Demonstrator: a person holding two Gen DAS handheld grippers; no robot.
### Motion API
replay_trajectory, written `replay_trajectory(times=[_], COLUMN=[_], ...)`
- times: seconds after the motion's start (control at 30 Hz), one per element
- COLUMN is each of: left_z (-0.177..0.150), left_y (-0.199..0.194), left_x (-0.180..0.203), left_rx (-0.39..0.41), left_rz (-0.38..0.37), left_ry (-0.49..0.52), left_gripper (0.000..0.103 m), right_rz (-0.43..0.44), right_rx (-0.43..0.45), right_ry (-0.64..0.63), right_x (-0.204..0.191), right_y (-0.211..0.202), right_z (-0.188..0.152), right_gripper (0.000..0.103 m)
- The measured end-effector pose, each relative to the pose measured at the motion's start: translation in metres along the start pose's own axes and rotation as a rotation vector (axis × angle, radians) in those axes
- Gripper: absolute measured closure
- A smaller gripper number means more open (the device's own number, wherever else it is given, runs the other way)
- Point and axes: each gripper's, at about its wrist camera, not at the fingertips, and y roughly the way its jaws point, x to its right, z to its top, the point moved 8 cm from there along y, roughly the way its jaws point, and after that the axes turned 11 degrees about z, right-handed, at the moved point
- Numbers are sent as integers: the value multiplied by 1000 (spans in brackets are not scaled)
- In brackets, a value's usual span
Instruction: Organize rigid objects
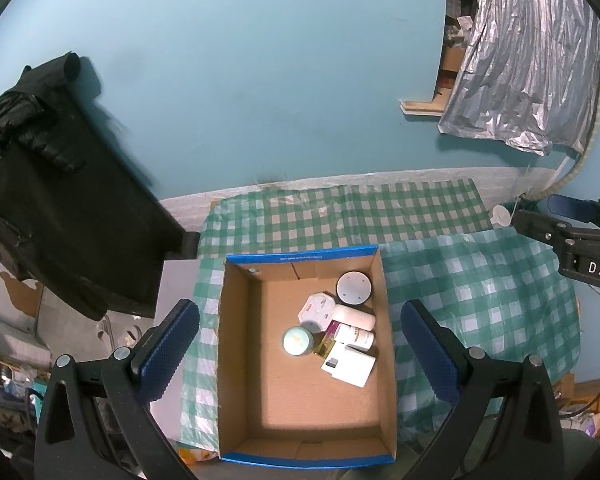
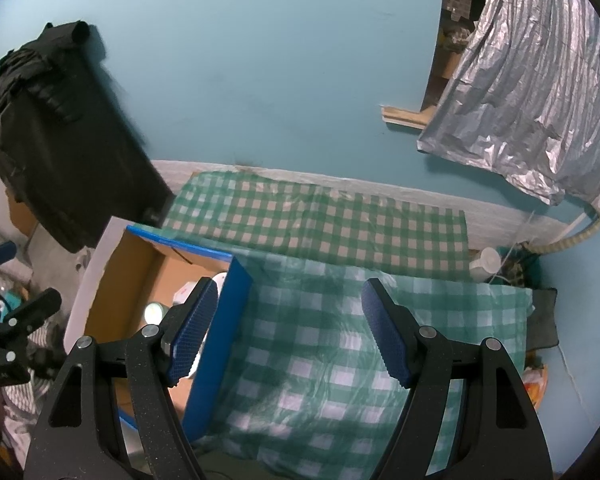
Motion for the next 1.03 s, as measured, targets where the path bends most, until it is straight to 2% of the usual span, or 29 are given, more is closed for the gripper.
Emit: replay_trajectory(times=[1.03], left_z=[1], left_y=[-3], left_x=[12], left_rx=[13], left_rz=[-44], left_ry=[63], left_gripper=[1], right_rz=[-53], right_rx=[16], right_ry=[70], right_x=[11], right_y=[-15], right_z=[-10], right_gripper=[29])
